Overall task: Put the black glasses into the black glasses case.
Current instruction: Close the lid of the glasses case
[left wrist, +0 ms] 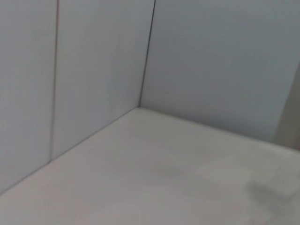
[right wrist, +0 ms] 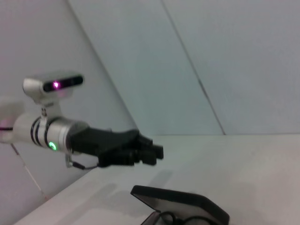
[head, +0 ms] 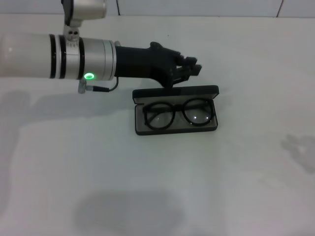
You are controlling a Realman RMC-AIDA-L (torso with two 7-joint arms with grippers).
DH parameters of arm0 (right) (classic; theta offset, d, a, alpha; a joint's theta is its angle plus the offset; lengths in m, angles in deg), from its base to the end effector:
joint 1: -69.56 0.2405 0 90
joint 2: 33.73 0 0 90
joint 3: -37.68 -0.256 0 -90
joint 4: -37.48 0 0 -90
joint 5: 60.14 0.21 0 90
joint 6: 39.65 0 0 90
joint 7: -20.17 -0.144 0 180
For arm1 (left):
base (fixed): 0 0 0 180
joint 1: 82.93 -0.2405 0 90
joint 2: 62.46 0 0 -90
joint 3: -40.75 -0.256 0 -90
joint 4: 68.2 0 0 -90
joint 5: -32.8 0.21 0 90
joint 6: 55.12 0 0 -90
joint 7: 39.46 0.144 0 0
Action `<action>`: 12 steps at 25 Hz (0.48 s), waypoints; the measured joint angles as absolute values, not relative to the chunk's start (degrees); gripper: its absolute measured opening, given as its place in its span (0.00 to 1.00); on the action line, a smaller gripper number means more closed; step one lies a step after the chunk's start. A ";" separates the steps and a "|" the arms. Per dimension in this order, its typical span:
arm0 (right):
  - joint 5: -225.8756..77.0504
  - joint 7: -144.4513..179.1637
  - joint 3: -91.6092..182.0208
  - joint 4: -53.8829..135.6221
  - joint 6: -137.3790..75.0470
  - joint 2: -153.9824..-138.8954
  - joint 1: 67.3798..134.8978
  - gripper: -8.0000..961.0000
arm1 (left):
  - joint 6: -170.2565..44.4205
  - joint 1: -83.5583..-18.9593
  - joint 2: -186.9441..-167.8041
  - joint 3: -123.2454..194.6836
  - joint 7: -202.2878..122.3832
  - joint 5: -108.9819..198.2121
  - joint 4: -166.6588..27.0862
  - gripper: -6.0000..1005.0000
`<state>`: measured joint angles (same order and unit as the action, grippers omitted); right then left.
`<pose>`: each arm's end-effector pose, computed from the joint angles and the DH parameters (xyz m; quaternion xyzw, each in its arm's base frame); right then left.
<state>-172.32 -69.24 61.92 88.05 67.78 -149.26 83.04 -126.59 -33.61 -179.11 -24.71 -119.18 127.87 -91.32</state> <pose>0.3313 0.2392 0.0990 -0.8756 0.3244 0.2984 0.1976 -0.1592 0.3965 -0.0594 -0.9632 -0.1423 -0.2127 0.0822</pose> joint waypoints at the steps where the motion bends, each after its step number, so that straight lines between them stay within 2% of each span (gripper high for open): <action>1: -172.14 -68.33 62.88 87.37 66.79 -149.45 83.68 0.22 | -127.95 -33.86 -179.14 -24.63 -119.17 126.94 -92.26 0.20; 5: -172.29 -65.85 68.23 86.06 61.38 -149.54 86.16 0.22 | -134.37 -36.95 -179.98 -24.58 -118.83 122.95 -98.96 0.20; 7: -173.11 -65.67 71.46 85.88 57.75 -149.51 87.95 0.21 | -138.41 -41.86 -180.10 -24.54 -118.63 119.62 -104.72 0.20; 9: -173.39 -65.87 74.87 85.58 54.22 -149.43 89.66 0.19 | -141.17 -47.25 -179.52 -24.37 -118.28 116.28 -108.96 0.20; 12: -173.57 -66.51 78.14 84.86 48.80 -149.34 91.40 0.11 | -143.97 -52.28 -178.65 -22.98 -116.36 112.65 -110.86 0.20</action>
